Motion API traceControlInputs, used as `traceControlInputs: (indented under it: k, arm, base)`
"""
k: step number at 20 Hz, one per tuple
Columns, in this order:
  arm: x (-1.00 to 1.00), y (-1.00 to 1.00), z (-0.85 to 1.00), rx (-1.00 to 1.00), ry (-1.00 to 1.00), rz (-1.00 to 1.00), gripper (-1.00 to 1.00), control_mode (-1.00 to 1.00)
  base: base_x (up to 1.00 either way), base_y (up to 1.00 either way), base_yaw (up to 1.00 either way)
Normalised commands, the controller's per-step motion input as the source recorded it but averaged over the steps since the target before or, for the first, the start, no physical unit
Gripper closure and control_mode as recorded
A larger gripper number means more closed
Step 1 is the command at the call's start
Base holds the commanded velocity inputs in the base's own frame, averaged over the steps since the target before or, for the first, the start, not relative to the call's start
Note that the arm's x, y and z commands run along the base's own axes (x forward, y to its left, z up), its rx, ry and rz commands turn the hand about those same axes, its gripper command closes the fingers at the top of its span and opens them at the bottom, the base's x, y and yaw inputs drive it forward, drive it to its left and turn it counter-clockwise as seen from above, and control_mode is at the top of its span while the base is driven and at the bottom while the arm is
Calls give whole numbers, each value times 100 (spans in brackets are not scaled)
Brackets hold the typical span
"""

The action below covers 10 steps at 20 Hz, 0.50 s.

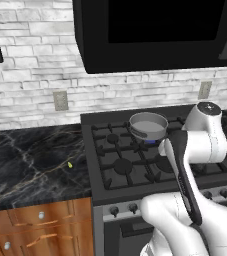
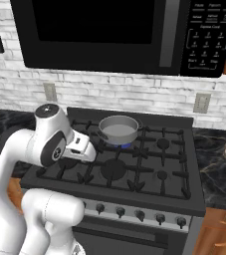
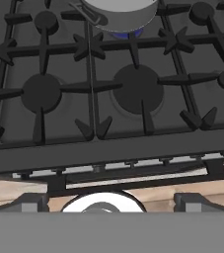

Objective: Turn on the burner for the pot on the stove. Wait thirty seconds for the pot to heat up. Then add the lemon wedge to the pot.

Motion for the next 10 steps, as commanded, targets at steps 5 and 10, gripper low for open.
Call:
traceControlInputs:
  k: [5, 10]
  arm:
    - [24, 0, 0, 0, 2, 0, -100, -100]
    - [16, 0, 0, 0, 0, 0, -100, -100]
  base:
    - [0, 0, 0]
    - [0, 0, 0]
